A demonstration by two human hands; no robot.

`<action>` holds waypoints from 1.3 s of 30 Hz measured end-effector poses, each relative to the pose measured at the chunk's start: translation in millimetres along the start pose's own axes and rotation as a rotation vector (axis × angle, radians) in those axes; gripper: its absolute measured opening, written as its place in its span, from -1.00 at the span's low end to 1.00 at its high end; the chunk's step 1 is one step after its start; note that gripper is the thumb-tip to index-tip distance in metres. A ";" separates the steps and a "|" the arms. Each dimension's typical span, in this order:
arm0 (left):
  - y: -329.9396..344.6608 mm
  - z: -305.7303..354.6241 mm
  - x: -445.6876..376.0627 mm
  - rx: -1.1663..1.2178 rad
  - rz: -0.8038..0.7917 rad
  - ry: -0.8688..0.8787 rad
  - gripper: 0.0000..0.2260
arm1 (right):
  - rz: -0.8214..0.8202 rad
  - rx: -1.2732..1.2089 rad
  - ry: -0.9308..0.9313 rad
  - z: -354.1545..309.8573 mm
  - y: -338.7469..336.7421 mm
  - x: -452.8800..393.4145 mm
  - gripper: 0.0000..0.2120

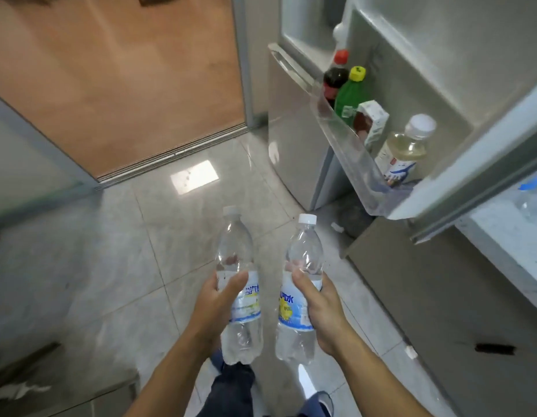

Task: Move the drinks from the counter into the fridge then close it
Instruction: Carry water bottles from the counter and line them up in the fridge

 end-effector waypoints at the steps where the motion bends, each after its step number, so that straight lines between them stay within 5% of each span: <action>1: -18.2 5.5 -8.2 0.011 0.014 0.006 -0.68 | -0.012 0.025 -0.002 0.9 20.3 -10.1 -0.48; 10: -159.5 65.8 -81.5 0.007 0.084 0.107 -0.64 | -0.095 0.174 0.004 0.6 181.2 -87.2 -0.50; 19: -200.7 118.8 -189.7 -0.017 0.080 0.118 -0.83 | -0.061 0.204 -0.001 -19.6 247.4 -188.5 -0.95; 30: -191.2 249.0 -357.4 -0.088 0.035 0.107 -0.64 | -0.026 0.066 -0.052 -129.9 294.6 -348.5 -0.68; 39: -141.7 339.2 -489.2 -0.104 -0.175 0.124 -0.72 | 0.263 -0.065 -0.159 -219.1 281.6 -446.6 -0.46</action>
Point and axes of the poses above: each hand's wrist, its own x-axis away from the middle knuckle, its own y-axis out of the palm, z = x × y, the point moved 4 cm from there along -x, towards the middle knuckle, and after that the axes turned 8 degrees about -x, right-handed, at the moved point
